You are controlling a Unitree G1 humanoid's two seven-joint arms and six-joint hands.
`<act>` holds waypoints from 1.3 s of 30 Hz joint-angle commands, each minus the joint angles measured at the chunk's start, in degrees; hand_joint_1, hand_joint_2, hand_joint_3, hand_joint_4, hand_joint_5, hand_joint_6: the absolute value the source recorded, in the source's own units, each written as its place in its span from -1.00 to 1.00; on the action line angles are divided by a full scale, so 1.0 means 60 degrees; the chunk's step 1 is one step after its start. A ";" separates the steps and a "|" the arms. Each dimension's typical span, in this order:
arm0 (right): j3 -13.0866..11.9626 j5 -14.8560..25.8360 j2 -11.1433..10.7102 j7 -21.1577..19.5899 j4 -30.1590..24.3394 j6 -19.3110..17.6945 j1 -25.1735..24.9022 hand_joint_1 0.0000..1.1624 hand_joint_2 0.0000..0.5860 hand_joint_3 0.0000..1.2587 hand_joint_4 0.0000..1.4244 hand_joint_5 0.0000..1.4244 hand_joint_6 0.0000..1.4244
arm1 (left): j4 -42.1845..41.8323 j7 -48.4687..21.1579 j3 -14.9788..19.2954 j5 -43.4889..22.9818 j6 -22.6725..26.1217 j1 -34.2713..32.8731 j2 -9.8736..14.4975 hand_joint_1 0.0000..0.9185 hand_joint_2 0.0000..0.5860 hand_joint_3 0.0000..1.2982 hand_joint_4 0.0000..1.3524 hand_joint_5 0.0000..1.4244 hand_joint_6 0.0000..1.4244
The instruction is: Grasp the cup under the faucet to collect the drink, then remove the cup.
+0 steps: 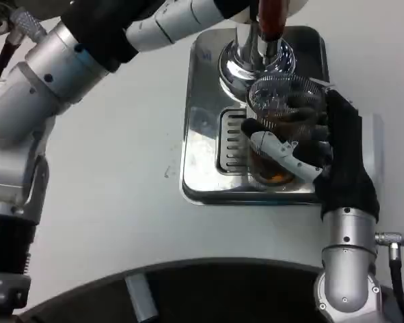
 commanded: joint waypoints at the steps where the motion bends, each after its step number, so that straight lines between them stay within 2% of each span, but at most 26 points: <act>1: 0.0080 -0.0125 0.0143 0.0026 -0.0422 0.0139 0.0378 0.61 -0.39 0.01 0.04 0.27 0.15 | -0.0331 -0.0034 0.0259 -0.0255 0.0112 0.0418 0.0257 -1.00 -0.67 -0.76 -0.72 -0.58 -0.64; 9: 0.0100 -0.0253 0.0093 0.0142 -0.0935 0.0258 0.0765 0.62 -0.46 0.06 0.09 0.36 0.26 | -0.0726 0.0024 0.0588 -0.0463 0.0348 0.1067 0.0449 -1.00 -0.67 -0.76 -0.71 -0.57 -0.64; 23: 0.0025 -0.0341 0.0113 0.0120 -0.1216 0.0190 0.0937 0.64 -0.49 0.11 0.18 0.46 0.40 | -0.1261 0.0045 0.1029 -0.0548 0.0625 0.1904 0.0669 -1.00 -0.67 -0.74 -0.71 -0.56 -0.63; 39: -0.0113 -0.0326 0.0038 0.0583 -0.2893 0.0257 0.2056 0.67 -0.55 0.17 0.25 0.52 0.53 | -0.2689 0.0335 0.1634 -0.0760 0.1289 0.3861 0.0942 -1.00 -0.67 -0.74 -0.69 -0.56 -0.63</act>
